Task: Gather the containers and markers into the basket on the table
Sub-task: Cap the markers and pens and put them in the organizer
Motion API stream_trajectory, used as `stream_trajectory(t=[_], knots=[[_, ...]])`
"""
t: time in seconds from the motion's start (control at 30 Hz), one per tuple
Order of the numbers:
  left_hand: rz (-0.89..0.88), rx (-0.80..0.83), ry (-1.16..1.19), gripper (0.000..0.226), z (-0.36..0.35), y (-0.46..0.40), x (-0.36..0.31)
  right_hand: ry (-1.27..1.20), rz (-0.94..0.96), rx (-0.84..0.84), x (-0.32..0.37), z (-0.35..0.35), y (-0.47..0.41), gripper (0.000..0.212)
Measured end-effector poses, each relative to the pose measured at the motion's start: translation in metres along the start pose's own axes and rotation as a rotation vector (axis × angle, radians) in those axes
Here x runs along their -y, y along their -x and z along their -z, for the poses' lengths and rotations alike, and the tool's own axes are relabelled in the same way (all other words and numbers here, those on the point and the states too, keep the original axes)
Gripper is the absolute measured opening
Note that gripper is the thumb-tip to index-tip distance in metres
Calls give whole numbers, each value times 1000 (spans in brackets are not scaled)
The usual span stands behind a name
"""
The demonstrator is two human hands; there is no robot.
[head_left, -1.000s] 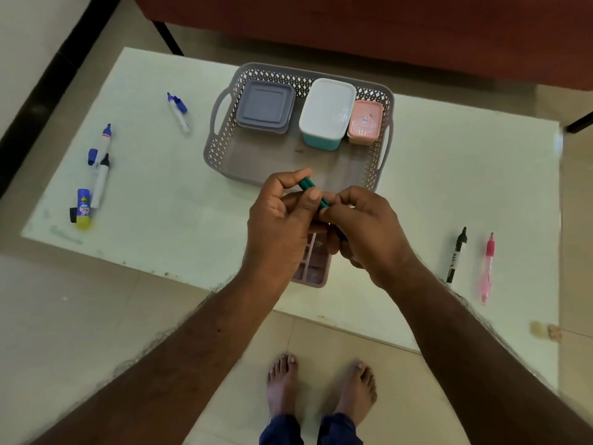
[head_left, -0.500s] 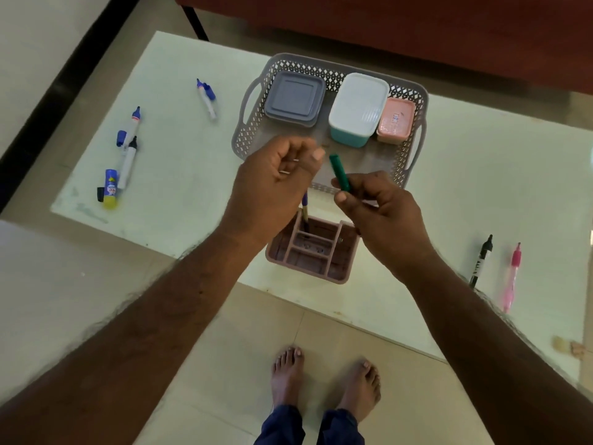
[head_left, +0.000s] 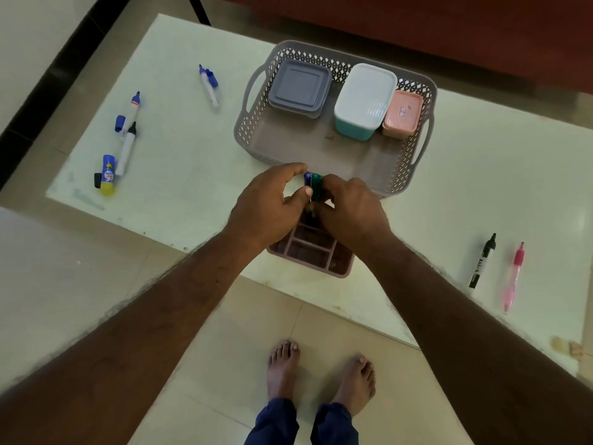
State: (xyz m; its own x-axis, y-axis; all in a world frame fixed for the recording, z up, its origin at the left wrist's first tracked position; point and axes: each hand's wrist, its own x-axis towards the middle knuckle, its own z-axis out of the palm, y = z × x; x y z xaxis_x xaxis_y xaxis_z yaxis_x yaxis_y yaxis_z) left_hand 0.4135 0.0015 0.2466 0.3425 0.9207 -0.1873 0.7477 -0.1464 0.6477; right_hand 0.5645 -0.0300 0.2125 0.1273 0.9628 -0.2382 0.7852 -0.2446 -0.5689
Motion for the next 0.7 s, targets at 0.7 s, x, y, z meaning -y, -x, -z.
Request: stream_trajectory(t=[0.7], knots=[[-38, -88, -22, 48, -6, -13, -3, -191, -59, -44, -23, 20, -2, 53]])
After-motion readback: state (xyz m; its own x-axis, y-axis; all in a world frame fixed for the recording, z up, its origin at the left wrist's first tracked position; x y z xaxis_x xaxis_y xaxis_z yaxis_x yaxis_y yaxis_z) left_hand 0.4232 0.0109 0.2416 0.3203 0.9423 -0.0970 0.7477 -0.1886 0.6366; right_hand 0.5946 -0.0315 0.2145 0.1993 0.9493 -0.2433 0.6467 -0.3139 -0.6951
